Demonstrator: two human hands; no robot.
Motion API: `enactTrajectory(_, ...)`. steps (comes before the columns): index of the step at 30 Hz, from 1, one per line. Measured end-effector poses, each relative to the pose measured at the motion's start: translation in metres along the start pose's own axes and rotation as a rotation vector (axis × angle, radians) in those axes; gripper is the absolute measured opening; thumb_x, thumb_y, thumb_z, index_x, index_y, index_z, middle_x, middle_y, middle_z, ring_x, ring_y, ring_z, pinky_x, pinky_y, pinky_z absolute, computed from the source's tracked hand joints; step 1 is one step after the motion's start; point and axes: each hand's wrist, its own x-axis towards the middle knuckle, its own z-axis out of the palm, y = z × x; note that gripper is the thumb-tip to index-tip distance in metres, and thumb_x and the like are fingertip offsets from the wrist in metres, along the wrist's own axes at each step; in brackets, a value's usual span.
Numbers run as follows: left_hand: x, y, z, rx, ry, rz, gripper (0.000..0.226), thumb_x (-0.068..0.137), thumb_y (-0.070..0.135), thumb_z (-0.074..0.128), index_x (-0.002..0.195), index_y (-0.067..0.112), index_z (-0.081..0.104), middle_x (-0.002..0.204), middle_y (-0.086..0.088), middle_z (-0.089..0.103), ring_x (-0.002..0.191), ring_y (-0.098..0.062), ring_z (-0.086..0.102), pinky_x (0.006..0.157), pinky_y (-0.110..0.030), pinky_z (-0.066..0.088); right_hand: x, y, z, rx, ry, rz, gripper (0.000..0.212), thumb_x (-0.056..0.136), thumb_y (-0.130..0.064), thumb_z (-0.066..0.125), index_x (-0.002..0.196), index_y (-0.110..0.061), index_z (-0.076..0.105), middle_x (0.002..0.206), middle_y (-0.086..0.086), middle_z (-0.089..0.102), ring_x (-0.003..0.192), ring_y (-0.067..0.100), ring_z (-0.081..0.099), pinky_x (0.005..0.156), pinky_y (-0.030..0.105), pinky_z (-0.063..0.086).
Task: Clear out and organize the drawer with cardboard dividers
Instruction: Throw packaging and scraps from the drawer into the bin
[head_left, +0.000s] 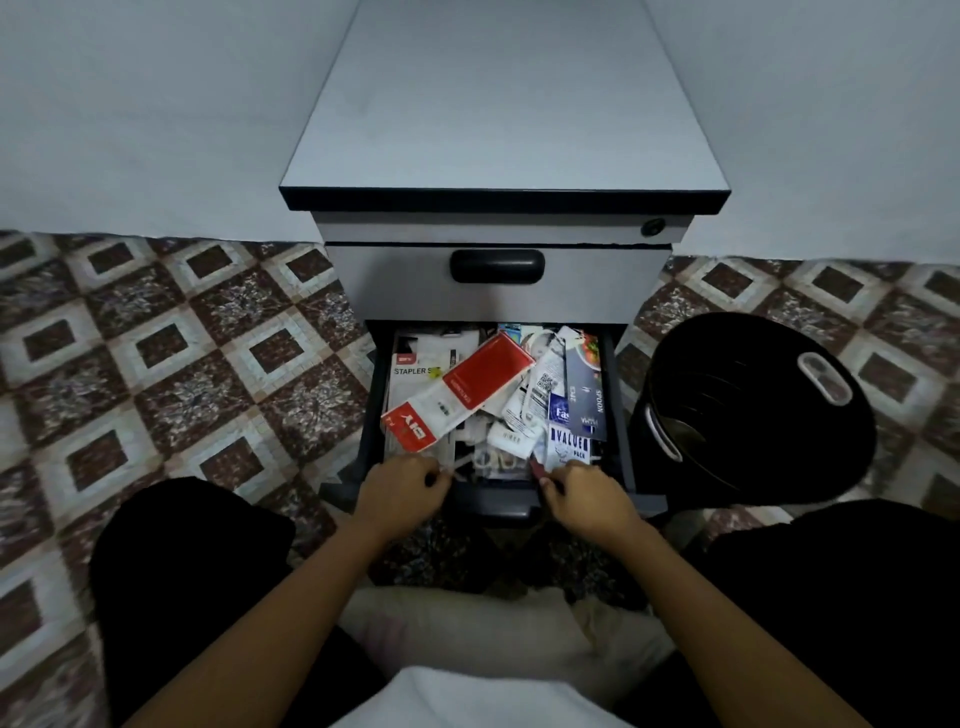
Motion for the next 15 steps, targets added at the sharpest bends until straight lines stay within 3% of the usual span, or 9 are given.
enactTrajectory(4,-0.02,-0.002,0.004,-0.001,-0.085,-0.019,0.046,0.093,0.04,0.048,0.053,0.019,0.039,0.057,0.004,0.045,0.061,-0.017,0.051,0.053,-0.026,0.031,-0.017,0.0,0.006,0.075,-0.078,0.028,0.043,0.098,-0.038,0.038,0.067,-0.013,0.054,0.103,0.019,0.063,0.099,0.034,0.06,0.077,0.033,0.045)
enactTrajectory(8,-0.032,-0.002,0.004,0.018,-0.165,-0.027,0.047,0.094,0.042,0.047,0.052,0.023,0.039,0.06,0.006,0.046,0.066,-0.017,0.053,0.059,-0.025,0.035,-0.026,-0.005,0.009,0.072,-0.14,0.036,0.047,0.098,-0.041,0.037,0.085,-0.007,0.067,0.106,0.019,0.065,0.101,0.033,0.06,0.078,0.031,0.044)
enactTrajectory(10,-0.034,-0.002,0.003,0.009,-0.198,-0.032,0.048,0.094,0.044,0.047,0.052,0.023,0.041,0.061,0.005,0.048,0.071,-0.019,0.058,0.061,-0.025,0.038,-0.028,-0.004,0.009,0.09,-0.151,0.036,0.048,0.098,-0.04,0.038,0.07,-0.009,0.062,0.104,0.019,0.065,0.099,0.032,0.06,0.073,0.03,0.041)
enactTrajectory(12,-0.034,-0.001,0.002,0.01,-0.213,-0.037,0.049,0.093,0.046,0.046,0.051,0.022,0.043,0.058,0.006,0.047,0.071,-0.019,0.058,0.061,-0.025,0.038,-0.029,-0.002,0.007,0.12,-0.161,0.029,0.051,0.098,-0.038,0.039,0.052,-0.016,0.044,0.099,0.021,0.064,0.095,0.032,0.06,0.068,0.026,0.034)
enactTrajectory(15,-0.033,-0.001,0.002,0.014,-0.231,-0.043,0.048,0.093,0.048,0.045,0.052,0.022,0.045,0.056,0.007,0.047,0.066,-0.015,0.054,0.06,-0.025,0.037,-0.028,0.001,0.006,0.131,-0.189,0.041,0.051,0.097,-0.037,0.041,0.05,-0.017,0.04,0.079,0.016,0.057,0.084,0.031,0.057,0.066,0.025,0.033)
